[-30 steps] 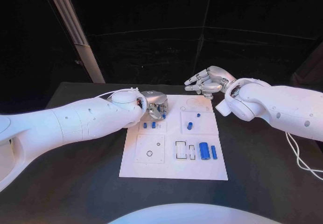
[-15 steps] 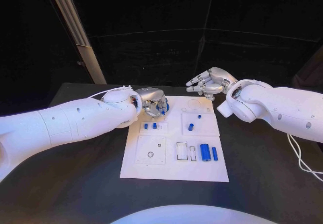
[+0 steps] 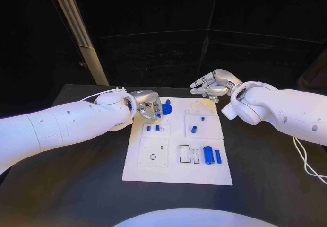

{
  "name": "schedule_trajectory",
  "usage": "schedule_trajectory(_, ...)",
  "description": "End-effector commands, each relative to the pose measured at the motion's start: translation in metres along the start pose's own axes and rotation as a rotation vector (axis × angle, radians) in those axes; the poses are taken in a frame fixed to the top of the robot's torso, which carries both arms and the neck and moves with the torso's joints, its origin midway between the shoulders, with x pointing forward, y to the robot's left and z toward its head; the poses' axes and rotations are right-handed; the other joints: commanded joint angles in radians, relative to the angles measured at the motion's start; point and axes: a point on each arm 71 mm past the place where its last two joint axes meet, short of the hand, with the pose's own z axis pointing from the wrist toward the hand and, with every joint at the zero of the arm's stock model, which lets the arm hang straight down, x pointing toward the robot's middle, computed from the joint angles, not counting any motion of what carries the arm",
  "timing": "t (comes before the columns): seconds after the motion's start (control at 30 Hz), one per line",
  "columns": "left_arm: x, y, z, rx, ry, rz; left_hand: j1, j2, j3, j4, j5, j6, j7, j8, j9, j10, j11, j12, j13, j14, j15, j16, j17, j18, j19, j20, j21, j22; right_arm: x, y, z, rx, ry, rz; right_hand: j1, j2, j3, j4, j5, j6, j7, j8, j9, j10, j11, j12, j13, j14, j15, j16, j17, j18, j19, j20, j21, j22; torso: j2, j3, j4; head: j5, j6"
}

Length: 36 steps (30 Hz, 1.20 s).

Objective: Assemble the parts on the task board

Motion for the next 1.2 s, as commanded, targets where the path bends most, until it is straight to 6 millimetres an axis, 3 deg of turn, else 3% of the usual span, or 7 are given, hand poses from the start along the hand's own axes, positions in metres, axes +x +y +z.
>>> schedule_trajectory(0.03,-0.0001,0.0034,-0.0023,-0.016,0.017,-0.015,-0.004,-0.003,-0.002,-0.004,0.004,0.021,0.017,0.0,-0.001,0.005,0.003,0.001,-0.001,0.029,-0.007,-0.003,-0.001,-0.014,0.008,-0.002,0.005,0.001,-0.0007,0.0009,-0.0001,-0.007,0.0,-0.008,-0.01,-0.001,0.002,-0.006,0.006,0.0,0.0,-0.004,0.001,0.003,0.001,-0.004,-0.002,-0.002,-0.002,-0.004,0.001,0.015,0.0,-0.001,-0.005,0.0,0.0,-0.0008,-0.0008,0.001,0.0)
schedule_trajectory(1.2,0.0037,0.0109,-0.0026,-0.056,0.082,-0.013,-0.009,-0.005,-0.007,-0.003,0.003,0.023,0.017,-0.002,-0.004,0.007,0.003,0.0,-0.006,0.027,-0.006,-0.005,-0.008,-0.013,0.005,-0.001,0.003,-0.001,0.0,0.0006,0.0002,-0.007,0.001,-0.01,-0.01,-0.001,0.002,-0.006,0.006,0.0,0.0,-0.004,0.001,0.003,0.001,-0.004,-0.002,-0.002,-0.002,-0.004,0.001,0.015,0.0,-0.001,-0.005,0.0,0.001,-0.0002,-0.0026,0.002,-0.006)
